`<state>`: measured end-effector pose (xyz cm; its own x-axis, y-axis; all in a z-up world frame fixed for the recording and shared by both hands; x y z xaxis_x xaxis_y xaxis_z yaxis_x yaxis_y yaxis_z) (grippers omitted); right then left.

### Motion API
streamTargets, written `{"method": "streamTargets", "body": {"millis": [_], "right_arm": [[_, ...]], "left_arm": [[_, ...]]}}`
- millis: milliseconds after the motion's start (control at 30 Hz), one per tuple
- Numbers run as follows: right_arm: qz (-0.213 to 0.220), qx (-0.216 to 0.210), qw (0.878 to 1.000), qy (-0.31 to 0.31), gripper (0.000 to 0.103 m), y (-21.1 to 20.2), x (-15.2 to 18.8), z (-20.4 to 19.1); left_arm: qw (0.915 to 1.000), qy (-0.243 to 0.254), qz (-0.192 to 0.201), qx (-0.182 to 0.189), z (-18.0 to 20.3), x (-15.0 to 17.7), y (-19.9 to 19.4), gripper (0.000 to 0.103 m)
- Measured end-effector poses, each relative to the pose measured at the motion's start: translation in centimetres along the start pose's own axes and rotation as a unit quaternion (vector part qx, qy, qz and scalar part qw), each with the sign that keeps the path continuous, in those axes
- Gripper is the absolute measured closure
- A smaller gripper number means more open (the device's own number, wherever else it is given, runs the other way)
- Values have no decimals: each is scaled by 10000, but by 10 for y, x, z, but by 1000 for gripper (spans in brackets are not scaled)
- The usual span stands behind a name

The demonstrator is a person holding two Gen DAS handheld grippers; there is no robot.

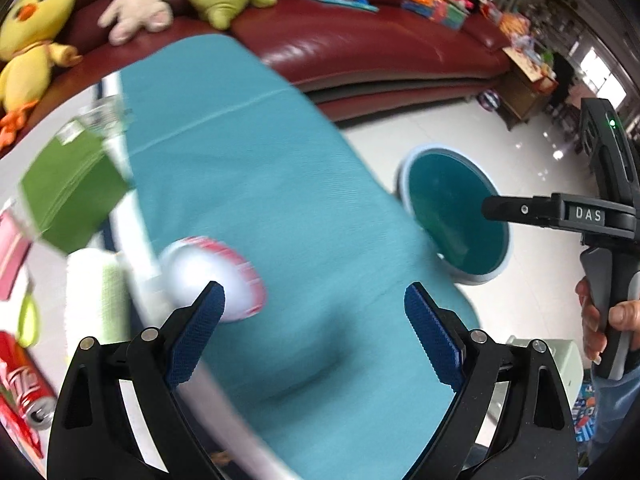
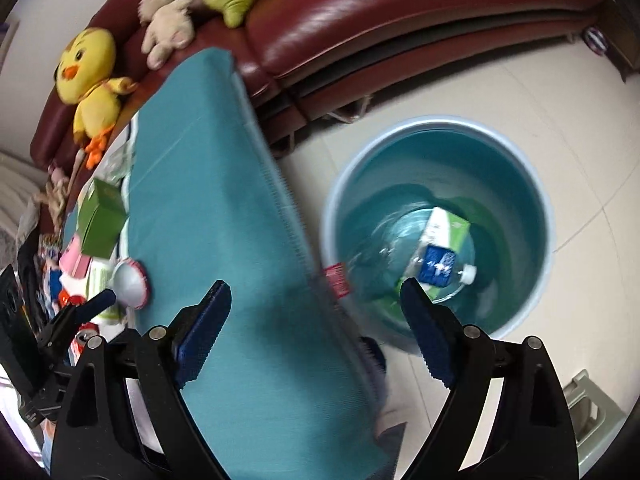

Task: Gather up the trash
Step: 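Open both tools to drop the box and bottle into the bin, then grasp the white-green pill bottle with the left tool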

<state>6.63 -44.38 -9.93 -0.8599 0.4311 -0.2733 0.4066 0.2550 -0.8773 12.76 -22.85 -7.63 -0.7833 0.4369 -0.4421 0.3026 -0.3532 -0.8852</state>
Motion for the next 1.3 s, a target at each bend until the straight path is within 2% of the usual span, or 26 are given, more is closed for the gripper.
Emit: {"method": "streamTargets", "body": {"millis": [200,367,633,1033,1300], "right_arm": [[40,105,9976,-689,20,5,11,-63],[384,347,9912,-1217,20,3,18,-106],[580,678,9797,-1798,20,7,24,-150],[500,787,9771,-1914,20,22,14,-161],[552,825,9774,-1867,20,26,9,-155]], "left_arm": [[9986,-404,263,-237,-56,22,-31,11],[9948,-776,535,-377,-100,39,-51,11],[9916,-1089,559,-407,-135,53,-52,11],[9935,-1042,206,-398,-145,41,-18,11],[9941,-985,153,-428,-144,38,-6,11]]}}
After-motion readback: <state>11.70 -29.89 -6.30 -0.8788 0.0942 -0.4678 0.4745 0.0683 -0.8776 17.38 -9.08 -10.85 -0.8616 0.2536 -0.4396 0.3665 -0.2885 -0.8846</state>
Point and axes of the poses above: each gripper's, at about its wrist camera, not at the fingertips, and y roughly the way its jaws point, z to its right, x to its underside, the point moved 6 cm from there along y, roughly the way its jaws point
